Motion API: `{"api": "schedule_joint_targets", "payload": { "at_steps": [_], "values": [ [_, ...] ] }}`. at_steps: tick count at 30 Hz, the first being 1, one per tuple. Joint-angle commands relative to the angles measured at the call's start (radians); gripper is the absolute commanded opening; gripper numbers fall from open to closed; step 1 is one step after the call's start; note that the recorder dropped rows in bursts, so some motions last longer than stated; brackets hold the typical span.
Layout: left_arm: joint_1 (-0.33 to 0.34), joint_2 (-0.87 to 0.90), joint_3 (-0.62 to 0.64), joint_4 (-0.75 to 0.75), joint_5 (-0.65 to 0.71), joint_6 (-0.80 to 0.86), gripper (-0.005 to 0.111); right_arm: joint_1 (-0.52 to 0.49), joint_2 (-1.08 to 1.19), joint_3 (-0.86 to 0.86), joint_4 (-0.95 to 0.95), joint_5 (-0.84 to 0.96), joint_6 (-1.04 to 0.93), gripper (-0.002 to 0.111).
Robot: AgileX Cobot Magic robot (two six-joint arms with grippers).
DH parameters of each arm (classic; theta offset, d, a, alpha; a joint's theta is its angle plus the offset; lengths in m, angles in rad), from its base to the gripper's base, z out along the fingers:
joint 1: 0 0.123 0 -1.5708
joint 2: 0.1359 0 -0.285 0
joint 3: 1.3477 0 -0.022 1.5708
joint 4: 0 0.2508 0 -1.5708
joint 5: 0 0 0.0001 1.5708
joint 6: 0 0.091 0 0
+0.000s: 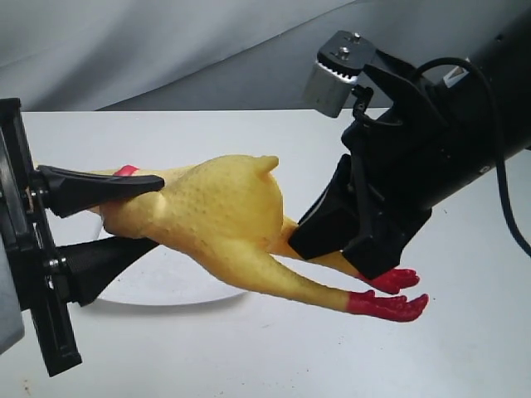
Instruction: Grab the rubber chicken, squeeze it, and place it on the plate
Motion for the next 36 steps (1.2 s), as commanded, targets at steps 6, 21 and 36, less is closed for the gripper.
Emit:
{"api": "schedule_joint_targets", "payload": {
  "at_steps": [6, 21, 36],
  "values": [
    [-0.005, 0.006, -0.004, 0.0, -0.023, -0.023, 0.068, 0.0, -0.005, -0.008, 0.02, -0.05, 0.001, 0.0],
    [-0.005, 0.006, -0.004, -0.035, 0.031, -0.023, 0.036, 0.0, -0.005, -0.008, 0.046, -0.014, -0.012, 0.0],
    [-0.005, 0.006, -0.004, -0.037, 0.031, -0.029, 0.001, 0.0, -0.005, -0.008, 0.046, -0.021, -0.015, 0.0]
  ]
}}
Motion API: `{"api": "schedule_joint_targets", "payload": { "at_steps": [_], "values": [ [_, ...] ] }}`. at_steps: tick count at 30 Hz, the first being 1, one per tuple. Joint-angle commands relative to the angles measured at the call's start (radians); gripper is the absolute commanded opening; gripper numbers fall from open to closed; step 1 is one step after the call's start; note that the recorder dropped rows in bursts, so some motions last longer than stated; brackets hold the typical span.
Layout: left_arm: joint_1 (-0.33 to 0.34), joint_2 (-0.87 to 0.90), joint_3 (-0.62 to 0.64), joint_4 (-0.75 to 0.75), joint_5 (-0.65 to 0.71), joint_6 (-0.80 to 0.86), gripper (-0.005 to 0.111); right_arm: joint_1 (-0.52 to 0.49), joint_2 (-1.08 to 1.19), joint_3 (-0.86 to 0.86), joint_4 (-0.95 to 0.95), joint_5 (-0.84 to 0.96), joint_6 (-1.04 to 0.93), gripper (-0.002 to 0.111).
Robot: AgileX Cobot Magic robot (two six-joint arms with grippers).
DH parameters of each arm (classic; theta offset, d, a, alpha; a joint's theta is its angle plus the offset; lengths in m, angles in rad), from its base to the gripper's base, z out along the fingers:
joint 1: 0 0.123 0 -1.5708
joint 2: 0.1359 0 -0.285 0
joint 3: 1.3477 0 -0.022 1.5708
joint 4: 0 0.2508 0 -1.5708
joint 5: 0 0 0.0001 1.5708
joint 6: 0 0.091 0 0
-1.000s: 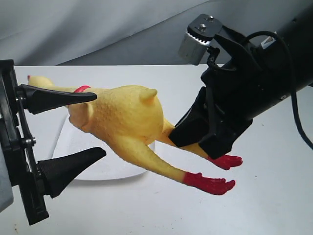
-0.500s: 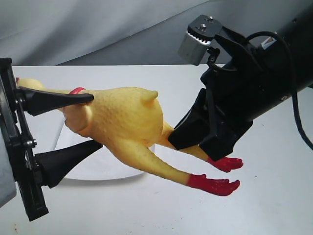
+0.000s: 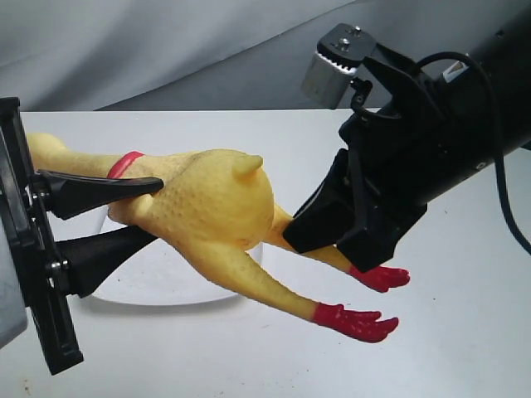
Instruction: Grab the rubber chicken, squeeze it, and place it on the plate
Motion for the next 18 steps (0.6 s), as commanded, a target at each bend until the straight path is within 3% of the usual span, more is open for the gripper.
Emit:
{"api": "schedule_joint_targets", "payload": {
  "at_steps": [1, 3, 6, 11, 13, 18],
  "values": [
    [-0.005, 0.006, -0.004, -0.018, 0.007, -0.014, 0.001, 0.0, -0.005, -0.006, 0.025, -0.005, -0.013, 0.0],
    [-0.005, 0.006, -0.004, -0.018, 0.007, -0.013, 0.006, 0.0, -0.005, -0.006, 0.025, -0.005, -0.013, 0.0],
    [-0.005, 0.006, -0.004, -0.018, 0.007, -0.013, 0.025, 0.0, -0.005, -0.006, 0.025, -0.005, -0.013, 0.0],
    [-0.005, 0.006, -0.004, -0.038, 0.007, -0.011, 0.076, 0.0, -0.005, -0.006, 0.025, -0.005, -0.013, 0.0],
    [-0.005, 0.006, -0.004, -0.068, 0.007, -0.011, 0.082, 0.0, -0.005, -0.006, 0.025, -0.005, -0.013, 0.0],
    [-0.005, 0.006, -0.004, -0.074, 0.007, -0.011, 0.074, 0.0, -0.005, -0.006, 0.025, -0.005, -0.013, 0.0]
  ]
}}
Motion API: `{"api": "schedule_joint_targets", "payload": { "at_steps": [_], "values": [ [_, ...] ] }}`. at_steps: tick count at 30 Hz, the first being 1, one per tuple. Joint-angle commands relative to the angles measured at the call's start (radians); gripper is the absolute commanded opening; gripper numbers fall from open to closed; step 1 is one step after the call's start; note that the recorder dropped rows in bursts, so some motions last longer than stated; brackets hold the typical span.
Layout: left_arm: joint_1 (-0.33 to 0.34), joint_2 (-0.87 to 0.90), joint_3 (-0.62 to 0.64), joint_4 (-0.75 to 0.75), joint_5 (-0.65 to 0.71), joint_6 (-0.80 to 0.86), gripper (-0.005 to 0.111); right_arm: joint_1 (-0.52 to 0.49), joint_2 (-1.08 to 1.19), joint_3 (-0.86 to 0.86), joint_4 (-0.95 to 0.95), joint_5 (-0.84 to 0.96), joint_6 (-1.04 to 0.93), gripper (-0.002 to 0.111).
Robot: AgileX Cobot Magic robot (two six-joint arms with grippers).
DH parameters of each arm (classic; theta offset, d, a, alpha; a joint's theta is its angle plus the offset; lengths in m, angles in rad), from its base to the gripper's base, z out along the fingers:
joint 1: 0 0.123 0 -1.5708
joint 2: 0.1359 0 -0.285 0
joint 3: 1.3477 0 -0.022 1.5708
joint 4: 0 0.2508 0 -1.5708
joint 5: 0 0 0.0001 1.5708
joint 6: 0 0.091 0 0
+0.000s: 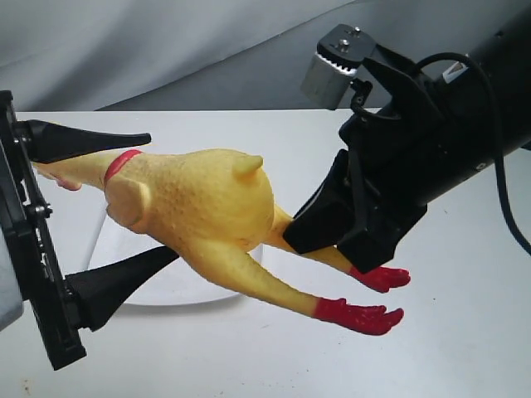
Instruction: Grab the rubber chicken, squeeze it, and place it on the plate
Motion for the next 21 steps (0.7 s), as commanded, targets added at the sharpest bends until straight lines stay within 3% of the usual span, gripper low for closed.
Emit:
{"api": "schedule_joint_targets", "payload": {
  "at_steps": [1, 4, 7, 9, 17, 19, 21],
  "values": [
    [-0.005, 0.006, -0.004, -0.022, 0.004, -0.011, 0.069, 0.0, -0.005, -0.006, 0.023, -0.005, -0.013, 0.0],
    [-0.005, 0.006, -0.004, -0.022, 0.004, -0.011, 0.052, 0.0, -0.005, -0.006, 0.023, -0.005, -0.015, 0.0],
    [-0.005, 0.006, -0.004, -0.022, 0.004, -0.012, 0.012, 0.0, -0.005, -0.006, 0.023, -0.005, -0.015, 0.0],
    [-0.005, 0.006, -0.004, -0.019, 0.004, -0.014, 0.001, 0.0, -0.005, -0.006, 0.021, -0.005, -0.015, 0.0],
    [-0.005, 0.006, -0.004, -0.019, 0.008, -0.018, 0.003, 0.0, -0.005, -0.006, 0.021, -0.013, -0.015, 0.0],
    [-0.005, 0.006, -0.004, -0.019, 0.022, -0.018, 0.017, 0.0, -0.005, -0.006, 0.021, -0.022, -0.015, 0.0],
    [-0.005, 0.006, -0.004, -0.019, 0.038, -0.035, 0.04, 0.0, -0.005, -0.006, 0.019, -0.043, -0.015, 0.0]
  ]
}}
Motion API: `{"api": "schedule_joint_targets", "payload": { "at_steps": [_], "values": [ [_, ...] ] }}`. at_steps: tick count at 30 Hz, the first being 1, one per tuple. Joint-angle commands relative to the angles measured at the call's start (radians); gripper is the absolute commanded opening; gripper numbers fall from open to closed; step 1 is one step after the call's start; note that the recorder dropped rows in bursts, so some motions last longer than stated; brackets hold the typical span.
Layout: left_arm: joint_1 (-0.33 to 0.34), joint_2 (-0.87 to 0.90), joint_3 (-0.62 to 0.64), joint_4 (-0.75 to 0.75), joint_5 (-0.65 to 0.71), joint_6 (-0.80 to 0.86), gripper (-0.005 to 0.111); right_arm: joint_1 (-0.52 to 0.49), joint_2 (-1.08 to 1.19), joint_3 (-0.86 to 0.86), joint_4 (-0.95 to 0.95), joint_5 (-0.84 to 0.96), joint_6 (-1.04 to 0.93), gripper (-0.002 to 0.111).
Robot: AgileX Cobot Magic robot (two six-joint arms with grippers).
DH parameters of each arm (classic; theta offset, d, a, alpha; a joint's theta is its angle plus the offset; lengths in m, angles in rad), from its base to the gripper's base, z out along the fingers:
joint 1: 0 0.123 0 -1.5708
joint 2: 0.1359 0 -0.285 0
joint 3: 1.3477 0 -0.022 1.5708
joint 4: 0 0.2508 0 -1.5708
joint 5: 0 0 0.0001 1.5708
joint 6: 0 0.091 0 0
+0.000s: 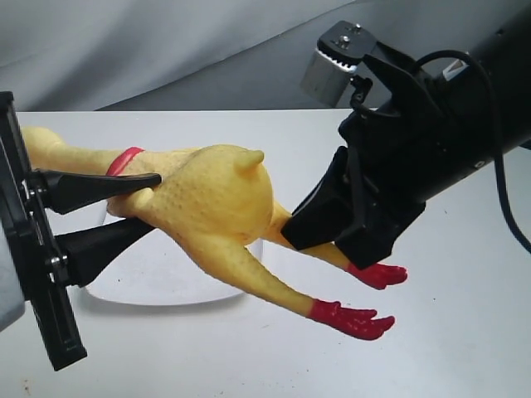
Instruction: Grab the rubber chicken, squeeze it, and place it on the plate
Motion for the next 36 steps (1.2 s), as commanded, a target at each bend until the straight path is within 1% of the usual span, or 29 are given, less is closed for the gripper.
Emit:
{"api": "schedule_joint_targets", "payload": {
  "at_steps": [1, 2, 4, 6, 9, 15, 17, 19, 20, 21, 22, 24, 25, 26, 27, 29, 36],
  "values": [
    [-0.005, 0.006, -0.004, -0.019, 0.03, -0.042, 0.051, 0.0, -0.005, -0.006, 0.015, -0.043, -0.013, 0.0],
    [-0.005, 0.006, -0.004, -0.035, 0.028, -0.042, 0.06, 0.0, -0.005, -0.006, 0.015, -0.059, -0.015, 0.0],
    [-0.005, 0.006, -0.004, -0.101, 0.026, -0.039, 0.068, 0.0, -0.005, -0.006, 0.015, -0.093, -0.019, 0.0],
    [-0.005, -0.011, -0.007, -0.185, 0.026, -0.031, 0.068, 0.0, -0.005, -0.006, 0.015, -0.128, -0.032, 0.0],
    [-0.005, -0.061, -0.031, -0.248, 0.026, -0.042, 0.066, 0.0, 0.018, -0.006, 0.015, -0.199, -0.046, 0.0],
    [-0.005, -0.247, -0.058, -0.556, 0.044, -0.12, 0.063, 0.0, 0.154, -0.006, 0.021, -0.452, -0.068, 0.0],
    [-0.005, -0.315, -0.058, -0.615, 0.081, -0.117, 0.063, 0.0, 0.202, -0.006, 0.046, -0.528, -0.116, 0.0],
    [-0.005, -0.366, -0.06, -0.628, 0.133, -0.117, 0.059, 0.0, 0.249, -0.006, 0.092, -0.603, -0.184, 0.0],
    [-0.005, -0.39, -0.062, -0.628, 0.166, -0.117, 0.055, 0.0, 0.275, -0.006, 0.128, -0.641, -0.227, 0.0],
    [-0.005, -0.427, -0.062, -0.628, 0.224, -0.117, 0.046, 0.0, 0.329, -0.006, 0.224, -0.699, -0.335, 0.0],
    [-0.005, -0.445, -0.062, -0.628, 0.254, -0.115, 0.041, 0.0, 0.356, -0.006, 0.284, -0.718, -0.404, 0.0],
    [-0.005, -0.471, -0.062, -0.628, 0.302, -0.115, 0.031, 0.0, 0.409, -0.006, 0.402, -0.725, -0.545, 0.0],
    [-0.005, -0.486, -0.062, -0.628, 0.317, -0.115, 0.02, 0.0, 0.466, -0.006, 0.52, -0.696, -0.691, 0.0],
    [-0.005, -0.488, -0.062, -0.628, 0.317, -0.114, 0.016, 0.0, 0.488, -0.006, 0.556, -0.683, -0.733, 0.0],
    [-0.005, -0.49, -0.062, -0.628, 0.317, -0.114, 0.007, 0.0, 0.536, -0.006, 0.597, -0.679, -0.771, 0.0],
    [-0.005, -0.49, -0.062, -0.628, 0.317, -0.113, 0.0, 0.0, 0.592, -0.006, 0.588, -0.679, -0.771, 0.0],
    [-0.005, -0.49, -0.062, -0.628, 0.34, -0.113, 0.001, 0.0, 0.647, -0.006, 0.584, -0.682, -0.771, 0.0]
  ]
}}
